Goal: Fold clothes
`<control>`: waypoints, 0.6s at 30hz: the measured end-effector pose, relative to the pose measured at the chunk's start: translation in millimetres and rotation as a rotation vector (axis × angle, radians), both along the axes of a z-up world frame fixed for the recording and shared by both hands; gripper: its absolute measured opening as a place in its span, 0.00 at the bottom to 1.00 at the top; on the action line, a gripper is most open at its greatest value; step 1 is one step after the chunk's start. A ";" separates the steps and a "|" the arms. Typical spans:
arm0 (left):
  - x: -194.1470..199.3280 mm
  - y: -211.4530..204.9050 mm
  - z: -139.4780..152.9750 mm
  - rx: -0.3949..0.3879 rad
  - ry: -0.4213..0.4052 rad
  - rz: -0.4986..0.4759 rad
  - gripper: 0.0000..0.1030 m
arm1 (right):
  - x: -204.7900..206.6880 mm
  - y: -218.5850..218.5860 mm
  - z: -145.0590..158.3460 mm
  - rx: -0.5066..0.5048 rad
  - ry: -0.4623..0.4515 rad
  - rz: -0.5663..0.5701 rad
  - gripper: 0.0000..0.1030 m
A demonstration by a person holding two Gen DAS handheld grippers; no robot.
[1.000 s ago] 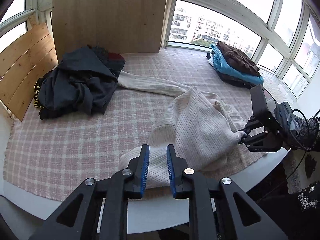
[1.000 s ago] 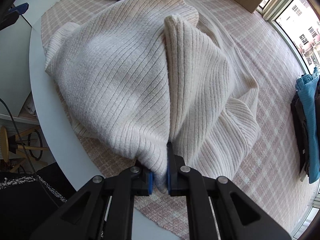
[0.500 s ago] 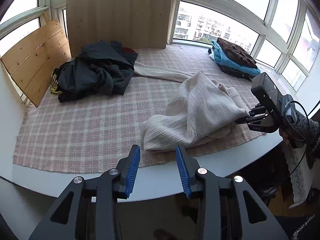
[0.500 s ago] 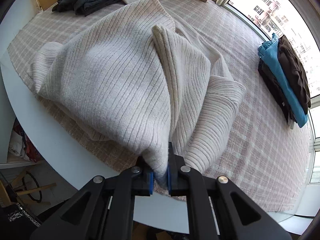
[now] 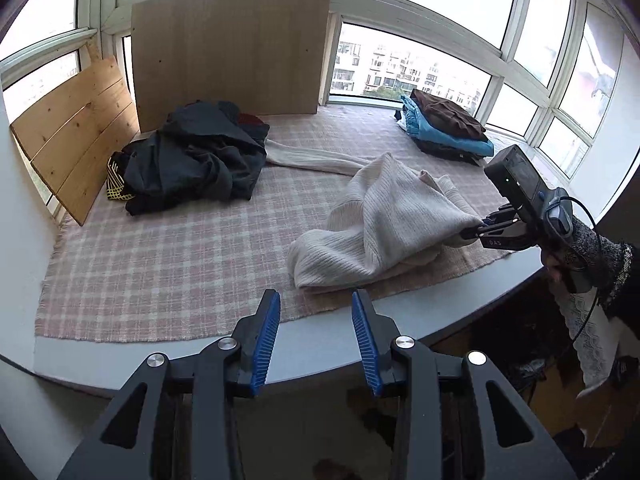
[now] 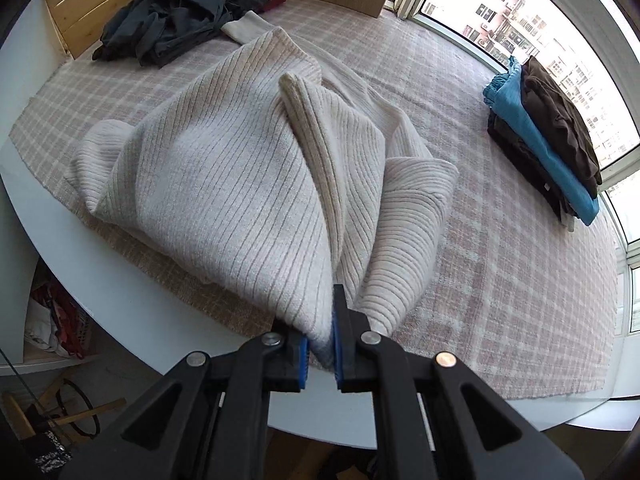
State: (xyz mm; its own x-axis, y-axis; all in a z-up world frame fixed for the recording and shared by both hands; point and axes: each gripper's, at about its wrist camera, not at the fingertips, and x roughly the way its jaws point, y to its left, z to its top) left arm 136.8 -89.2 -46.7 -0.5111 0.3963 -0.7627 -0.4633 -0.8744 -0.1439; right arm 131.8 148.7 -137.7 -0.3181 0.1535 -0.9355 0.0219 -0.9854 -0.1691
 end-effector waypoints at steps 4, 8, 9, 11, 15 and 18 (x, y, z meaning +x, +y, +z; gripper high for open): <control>-21.6 4.0 -18.0 0.034 -0.037 -0.027 0.34 | 6.6 12.7 -8.8 -0.033 0.019 0.021 0.08; -44.7 36.2 -38.0 -0.043 -0.049 -0.113 0.34 | 11.1 25.5 -20.8 -0.072 0.029 0.066 0.09; -50.9 47.2 -43.0 -0.066 -0.055 -0.137 0.34 | 8.6 31.4 -25.2 -0.077 0.028 0.075 0.09; -61.9 71.3 -51.1 -0.096 -0.060 -0.199 0.34 | 3.8 42.6 -34.7 -0.081 0.025 0.100 0.09; -94.9 108.8 -58.4 -0.079 -0.079 -0.262 0.37 | 1.9 57.7 -42.4 -0.114 0.015 0.134 0.09; -125.6 129.8 -68.1 -0.044 -0.128 -0.280 0.37 | -3.3 62.4 -45.7 -0.134 0.006 0.157 0.09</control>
